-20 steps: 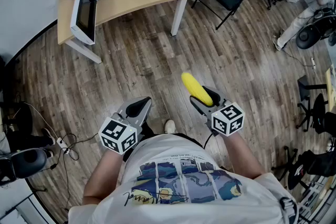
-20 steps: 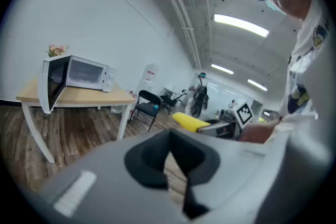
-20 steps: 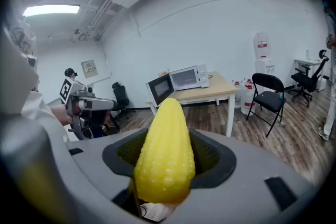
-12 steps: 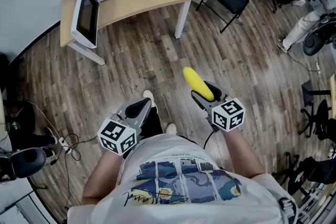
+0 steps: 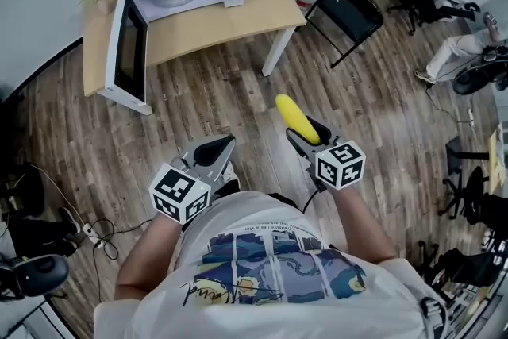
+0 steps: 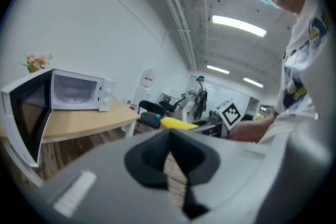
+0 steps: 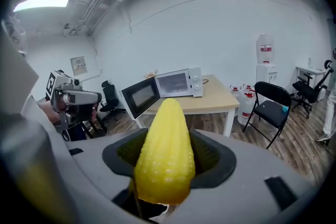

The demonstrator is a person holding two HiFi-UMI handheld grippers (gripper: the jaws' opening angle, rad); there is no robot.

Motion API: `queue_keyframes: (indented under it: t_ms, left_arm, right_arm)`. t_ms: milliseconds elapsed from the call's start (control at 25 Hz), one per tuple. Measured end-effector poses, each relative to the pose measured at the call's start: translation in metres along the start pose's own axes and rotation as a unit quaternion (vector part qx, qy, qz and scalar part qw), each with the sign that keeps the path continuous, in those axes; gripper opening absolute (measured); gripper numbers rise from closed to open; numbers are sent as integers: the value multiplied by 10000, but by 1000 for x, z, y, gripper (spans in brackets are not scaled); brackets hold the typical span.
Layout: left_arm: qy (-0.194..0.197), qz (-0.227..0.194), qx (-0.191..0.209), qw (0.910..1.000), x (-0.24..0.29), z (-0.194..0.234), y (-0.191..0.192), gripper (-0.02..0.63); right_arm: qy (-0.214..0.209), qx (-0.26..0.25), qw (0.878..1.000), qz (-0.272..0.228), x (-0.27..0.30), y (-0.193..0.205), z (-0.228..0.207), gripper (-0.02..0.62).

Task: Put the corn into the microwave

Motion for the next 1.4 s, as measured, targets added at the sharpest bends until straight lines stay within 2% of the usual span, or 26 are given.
queue_keyframes:
  t_ms: [120, 200, 440, 720, 1120, 1400]
  left_arm:
    - [-29, -39, 29, 10000, -4, 43, -6, 6]
    - [-179, -76, 4, 9998, -10, 67, -8, 6]
    - [-843, -317, -305, 9955, -34, 110, -5, 6]
    - [-1618, -252, -570, 9849, -56, 165, -4, 6]
    - [-2729, -202, -645, 9597, -55, 234, -39, 6]
    - [-3338, -81, -908, 9382, -56, 252, -43, 6]
  right_arm:
    - [-5, -109, 9999, -19, 47, -27, 2, 249]
    - [-36, -211, 9998, -38, 79, -45, 6, 249]
    - [-157, -523, 9985, 70, 171, -93, 14, 249]
    - [-332, -792, 9962, 150, 286, -150, 15, 249]
    - [-564, -1335, 9884, 452, 444, -222, 22, 249]
    - [-415, -1551, 9857, 505, 528, -249, 17, 249]
Point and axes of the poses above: the fingertips, and each gripper's own axes: x forward along the fingers, z to its left, y out of its underside, the point moved 10 cm from there along -x, backward along the fingers, and after that the axes turned 15 degrees about x, right-handed, at the moved point
